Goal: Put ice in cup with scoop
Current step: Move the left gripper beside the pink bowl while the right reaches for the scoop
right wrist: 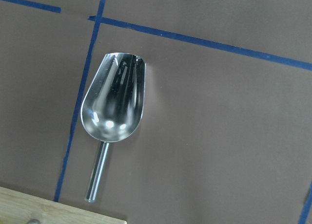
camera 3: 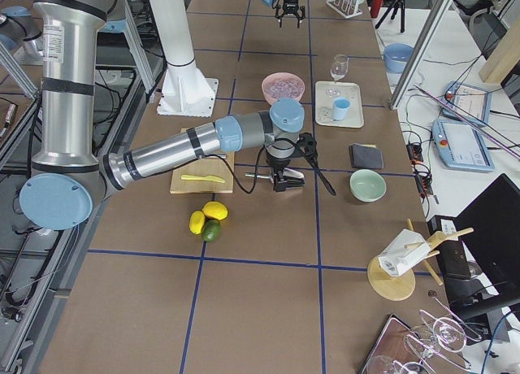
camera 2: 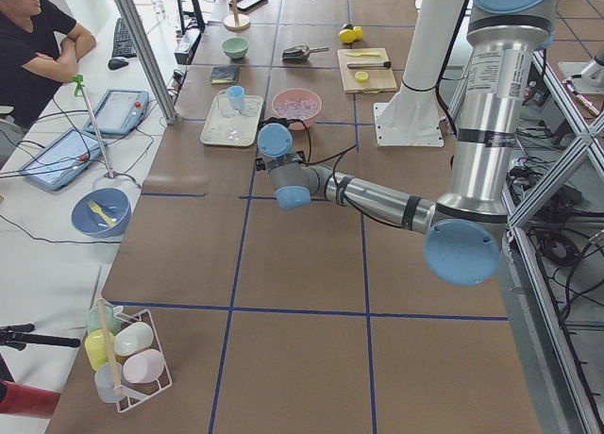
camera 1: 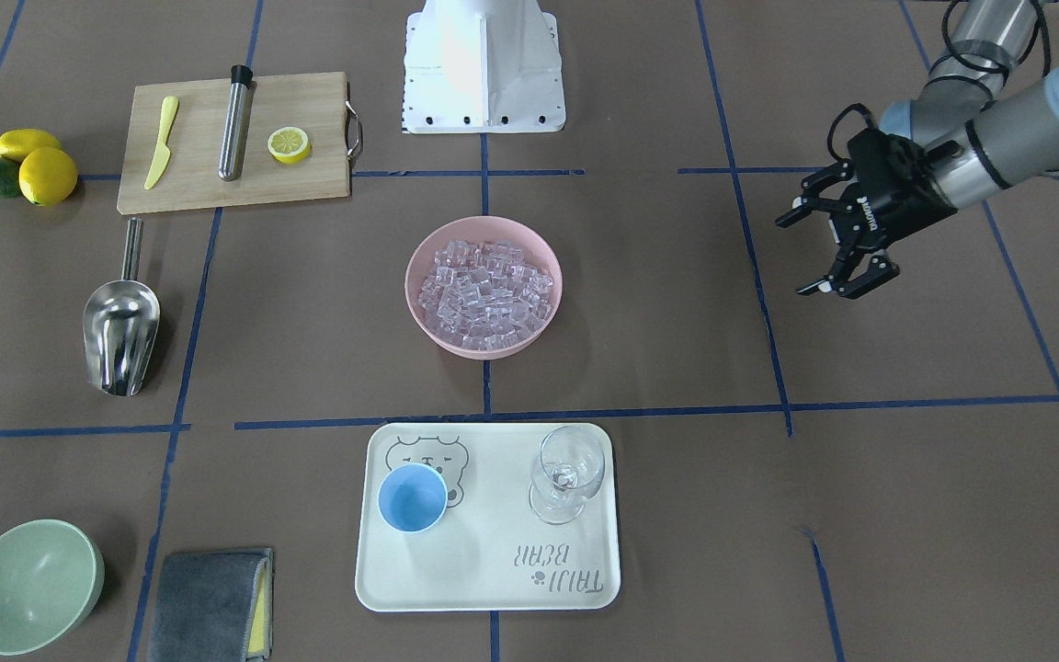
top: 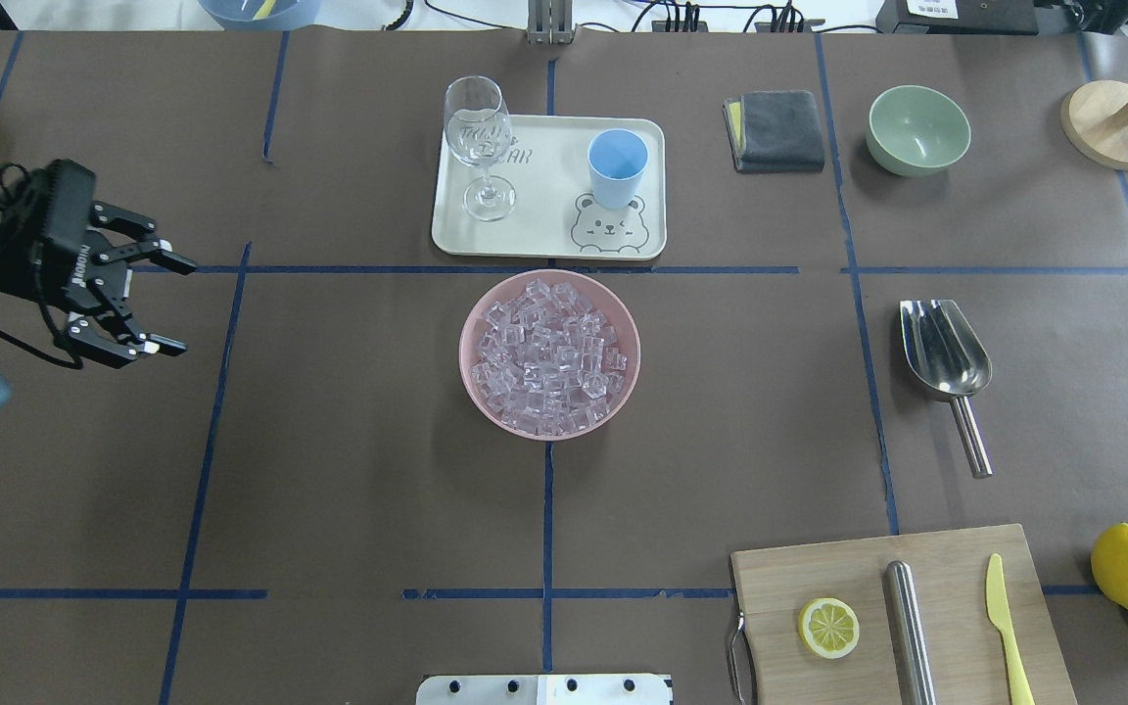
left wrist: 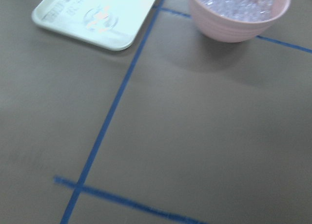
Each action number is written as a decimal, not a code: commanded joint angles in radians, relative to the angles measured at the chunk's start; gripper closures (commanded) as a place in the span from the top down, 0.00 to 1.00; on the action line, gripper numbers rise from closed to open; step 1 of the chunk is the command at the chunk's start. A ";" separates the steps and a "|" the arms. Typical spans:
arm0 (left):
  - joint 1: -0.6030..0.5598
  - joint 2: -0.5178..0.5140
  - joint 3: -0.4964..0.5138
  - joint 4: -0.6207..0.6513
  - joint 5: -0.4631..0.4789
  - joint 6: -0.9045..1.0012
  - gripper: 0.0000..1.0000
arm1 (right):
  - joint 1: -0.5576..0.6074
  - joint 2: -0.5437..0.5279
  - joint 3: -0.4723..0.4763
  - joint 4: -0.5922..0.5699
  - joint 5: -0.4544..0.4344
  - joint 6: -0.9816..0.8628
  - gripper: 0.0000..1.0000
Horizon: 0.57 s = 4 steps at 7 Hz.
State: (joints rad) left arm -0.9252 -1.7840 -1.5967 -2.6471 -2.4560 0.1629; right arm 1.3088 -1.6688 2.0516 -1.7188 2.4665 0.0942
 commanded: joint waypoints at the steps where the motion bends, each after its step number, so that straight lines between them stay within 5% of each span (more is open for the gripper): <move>1: 0.224 -0.139 0.034 -0.030 0.238 -0.002 1.00 | -0.087 -0.003 0.015 0.106 -0.004 0.185 1.00; 3: 0.290 -0.178 0.102 -0.027 0.299 0.000 1.00 | -0.280 -0.090 0.031 0.402 -0.177 0.477 1.00; 4: 0.299 -0.192 0.113 -0.024 0.301 0.000 1.00 | -0.296 -0.179 0.032 0.562 -0.190 0.546 1.00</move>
State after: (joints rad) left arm -0.6499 -1.9576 -1.5086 -2.6720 -2.1684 0.1625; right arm 1.0658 -1.7571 2.0785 -1.3456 2.3245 0.5289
